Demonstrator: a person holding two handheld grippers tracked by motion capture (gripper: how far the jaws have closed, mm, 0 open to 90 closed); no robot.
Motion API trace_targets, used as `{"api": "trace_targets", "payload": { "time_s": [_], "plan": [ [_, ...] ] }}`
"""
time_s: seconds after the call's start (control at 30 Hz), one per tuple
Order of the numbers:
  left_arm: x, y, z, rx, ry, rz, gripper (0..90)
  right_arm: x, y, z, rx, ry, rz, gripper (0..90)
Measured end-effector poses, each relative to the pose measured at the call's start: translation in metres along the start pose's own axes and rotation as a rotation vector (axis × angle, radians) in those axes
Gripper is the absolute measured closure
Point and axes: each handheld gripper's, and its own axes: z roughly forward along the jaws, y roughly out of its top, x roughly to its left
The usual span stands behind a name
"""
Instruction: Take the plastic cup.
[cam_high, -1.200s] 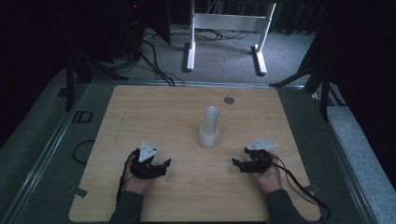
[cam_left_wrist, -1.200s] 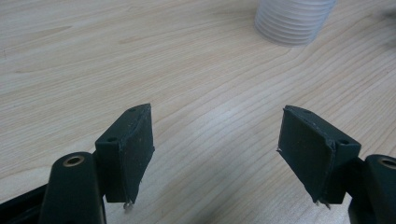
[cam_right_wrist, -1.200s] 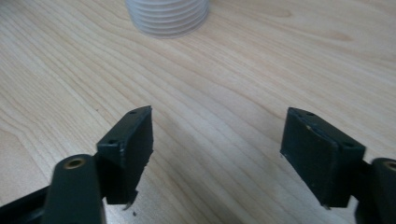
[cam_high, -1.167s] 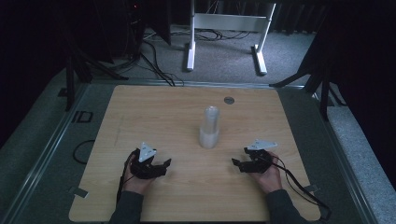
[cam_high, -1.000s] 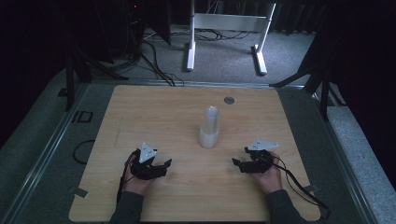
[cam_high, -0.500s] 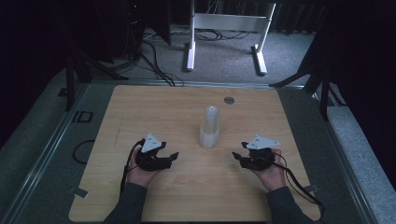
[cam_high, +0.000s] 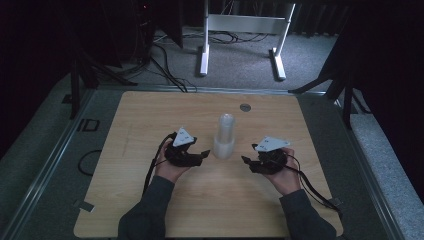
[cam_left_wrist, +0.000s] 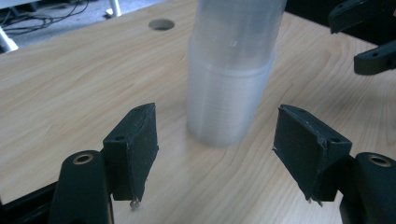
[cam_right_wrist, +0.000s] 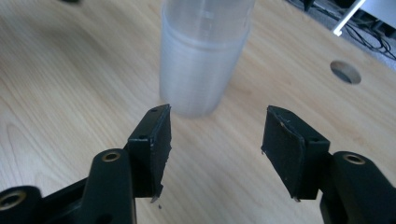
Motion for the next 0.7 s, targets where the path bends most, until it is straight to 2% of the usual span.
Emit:
{"api": "trace_targets", "payload": {
  "time_s": [0.03, 0.07, 0.1, 0.17, 0.3, 0.5, 0.7],
  "plan": [
    [0.0, 0.0, 0.0, 0.0, 0.0, 0.0, 29.6, 0.0, 0.0, 0.0, 0.0, 0.0, 0.0, 39.1],
    [-0.002, 0.004, 0.012, 0.004, -0.01, 0.011, 29.6, -0.001, 0.003, 0.0, -0.004, 0.004, 0.0, 38.2],
    [-0.002, 0.004, 0.012, 0.004, -0.01, 0.011, 29.6, -0.001, 0.003, 0.0, -0.004, 0.004, 0.0, 38.2],
    [-0.002, 0.006, 0.02, 0.006, -0.023, 0.007, 29.5, -0.005, 0.015, -0.001, -0.03, 0.01, 0.009, 36.0],
    [-0.005, 0.007, 0.034, 0.012, -0.009, 0.024, 28.2, -0.011, 0.028, -0.003, -0.055, 0.028, 0.018, 35.2],
    [-0.011, 0.008, 0.047, -0.011, 0.002, 0.053, 26.7, -0.017, 0.045, -0.006, -0.102, 0.041, 0.026, 34.3],
    [-0.013, 0.007, 0.056, -0.013, -0.004, 0.049, 25.7, -0.018, 0.059, -0.003, -0.118, 0.048, 0.012, 32.4]
  ]
}}
